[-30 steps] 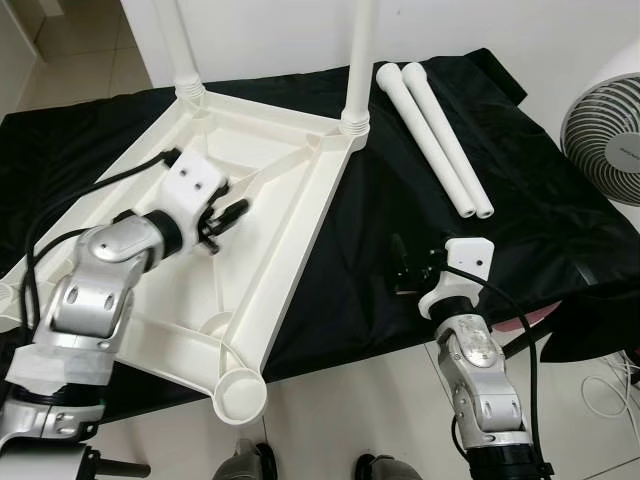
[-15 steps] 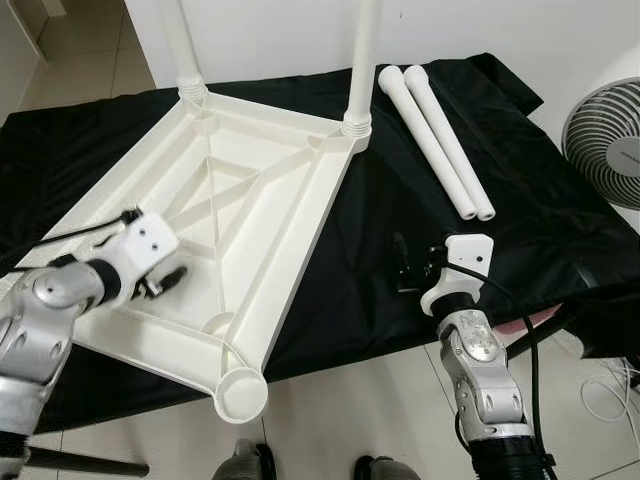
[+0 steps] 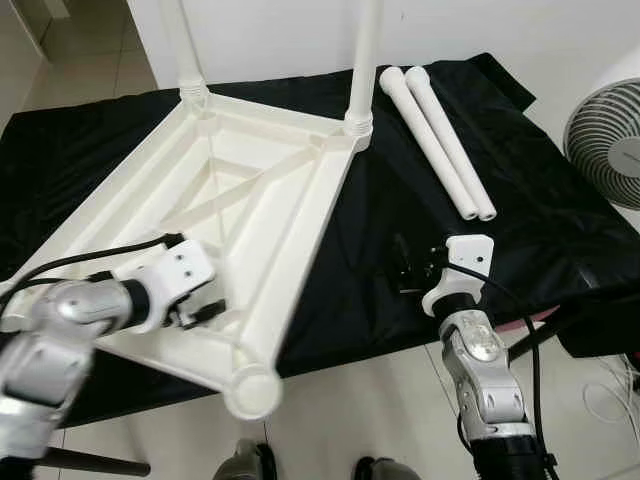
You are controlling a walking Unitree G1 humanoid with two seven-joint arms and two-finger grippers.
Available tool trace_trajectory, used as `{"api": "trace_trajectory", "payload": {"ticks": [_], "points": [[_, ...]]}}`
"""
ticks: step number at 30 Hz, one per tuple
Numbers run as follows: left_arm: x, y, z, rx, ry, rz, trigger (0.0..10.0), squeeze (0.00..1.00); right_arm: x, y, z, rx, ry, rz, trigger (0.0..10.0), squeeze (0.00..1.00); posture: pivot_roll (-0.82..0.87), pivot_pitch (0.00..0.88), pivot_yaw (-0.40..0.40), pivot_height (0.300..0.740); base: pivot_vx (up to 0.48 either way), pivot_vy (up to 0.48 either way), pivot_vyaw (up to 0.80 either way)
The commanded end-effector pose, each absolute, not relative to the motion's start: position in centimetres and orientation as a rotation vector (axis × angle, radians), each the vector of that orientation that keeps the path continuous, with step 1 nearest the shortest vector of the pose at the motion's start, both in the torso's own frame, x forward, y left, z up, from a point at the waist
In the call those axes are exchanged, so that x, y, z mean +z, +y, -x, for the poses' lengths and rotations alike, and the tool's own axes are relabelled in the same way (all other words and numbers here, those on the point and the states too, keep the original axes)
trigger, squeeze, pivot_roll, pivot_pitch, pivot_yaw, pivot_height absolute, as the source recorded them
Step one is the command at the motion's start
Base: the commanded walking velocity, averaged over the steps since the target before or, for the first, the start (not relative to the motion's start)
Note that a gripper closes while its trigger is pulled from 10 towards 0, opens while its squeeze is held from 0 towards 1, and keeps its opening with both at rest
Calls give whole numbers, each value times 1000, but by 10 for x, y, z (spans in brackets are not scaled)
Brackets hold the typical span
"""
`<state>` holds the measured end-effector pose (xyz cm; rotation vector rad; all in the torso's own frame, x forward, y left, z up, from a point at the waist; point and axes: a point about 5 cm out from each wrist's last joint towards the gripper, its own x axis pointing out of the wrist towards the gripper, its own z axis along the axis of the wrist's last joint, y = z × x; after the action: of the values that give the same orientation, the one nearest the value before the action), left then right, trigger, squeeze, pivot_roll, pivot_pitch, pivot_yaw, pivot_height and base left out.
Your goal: Building children table
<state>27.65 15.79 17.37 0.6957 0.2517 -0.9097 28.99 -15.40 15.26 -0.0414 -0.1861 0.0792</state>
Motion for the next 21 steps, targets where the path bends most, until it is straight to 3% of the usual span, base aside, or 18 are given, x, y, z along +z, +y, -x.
{"api": "trace_trajectory", "payload": {"ticks": [1,8,13,17,21], "points": [[175,140,-279,-931,194,-698,10000,0,151,-155,-289,73,-184,44,10000,0,-43,139,38,740,0,0,0],[177,103,-296,-913,112,-629,10000,0,153,-158,-288,55,-189,48,10000,0,-78,146,49,740,0,0,0],[186,93,-305,-899,66,-599,10000,0,152,-159,-286,51,-188,49,10000,0,-82,147,50,740,0,0,0],[189,93,-303,-925,60,-592,10000,0,153,-159,-286,49,-188,50,10000,0,-85,148,52,740,0,0,0],[198,116,-300,-947,53,-569,10000,0,152,-160,-287,43,-187,49,10000,0,-76,147,52,740,0,0,0]]}}
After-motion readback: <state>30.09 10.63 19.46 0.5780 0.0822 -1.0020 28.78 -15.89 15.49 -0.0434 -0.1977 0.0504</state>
